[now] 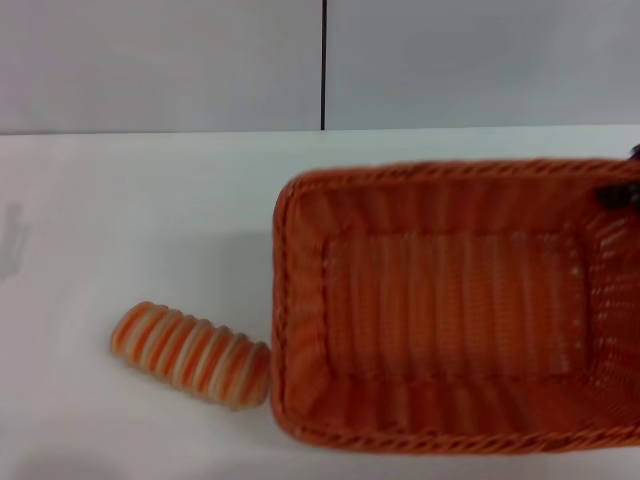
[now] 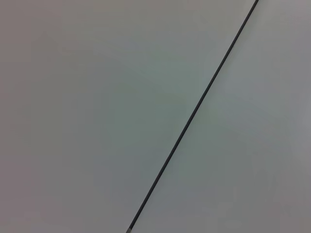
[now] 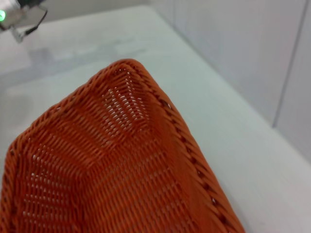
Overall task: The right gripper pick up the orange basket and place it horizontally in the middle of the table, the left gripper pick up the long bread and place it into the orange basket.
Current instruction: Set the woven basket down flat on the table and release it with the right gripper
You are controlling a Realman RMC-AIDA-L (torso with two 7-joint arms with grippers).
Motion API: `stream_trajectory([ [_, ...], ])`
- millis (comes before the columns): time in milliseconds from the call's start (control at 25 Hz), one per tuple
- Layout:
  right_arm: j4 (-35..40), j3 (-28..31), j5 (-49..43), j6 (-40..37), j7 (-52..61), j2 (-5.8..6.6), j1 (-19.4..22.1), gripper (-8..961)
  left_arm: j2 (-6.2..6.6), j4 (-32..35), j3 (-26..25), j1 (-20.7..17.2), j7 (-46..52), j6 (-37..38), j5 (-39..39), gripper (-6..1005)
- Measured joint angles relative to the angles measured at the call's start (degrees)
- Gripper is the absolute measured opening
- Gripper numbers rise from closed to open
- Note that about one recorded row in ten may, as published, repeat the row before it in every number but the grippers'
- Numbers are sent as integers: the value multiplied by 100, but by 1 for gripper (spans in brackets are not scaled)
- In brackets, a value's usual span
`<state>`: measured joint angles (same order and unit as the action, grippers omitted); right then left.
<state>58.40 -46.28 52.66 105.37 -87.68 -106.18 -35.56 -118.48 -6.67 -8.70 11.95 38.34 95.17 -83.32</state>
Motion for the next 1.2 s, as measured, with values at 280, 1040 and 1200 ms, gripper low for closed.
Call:
stream_trajectory([
  [280, -846, -39, -642, -293, -476, -183, -517, 148, 0, -20, 0, -19, 22, 2, 0, 781],
  [1040, -1201, -7, -728, -791, -391, -473, -796, 214, 0, -19, 0, 24, 77, -75, 0, 775],
  [1200, -1200, 228, -673, -900, -309, -474, -765, 269, 0, -19, -4, 27, 77, -98, 0, 774],
])
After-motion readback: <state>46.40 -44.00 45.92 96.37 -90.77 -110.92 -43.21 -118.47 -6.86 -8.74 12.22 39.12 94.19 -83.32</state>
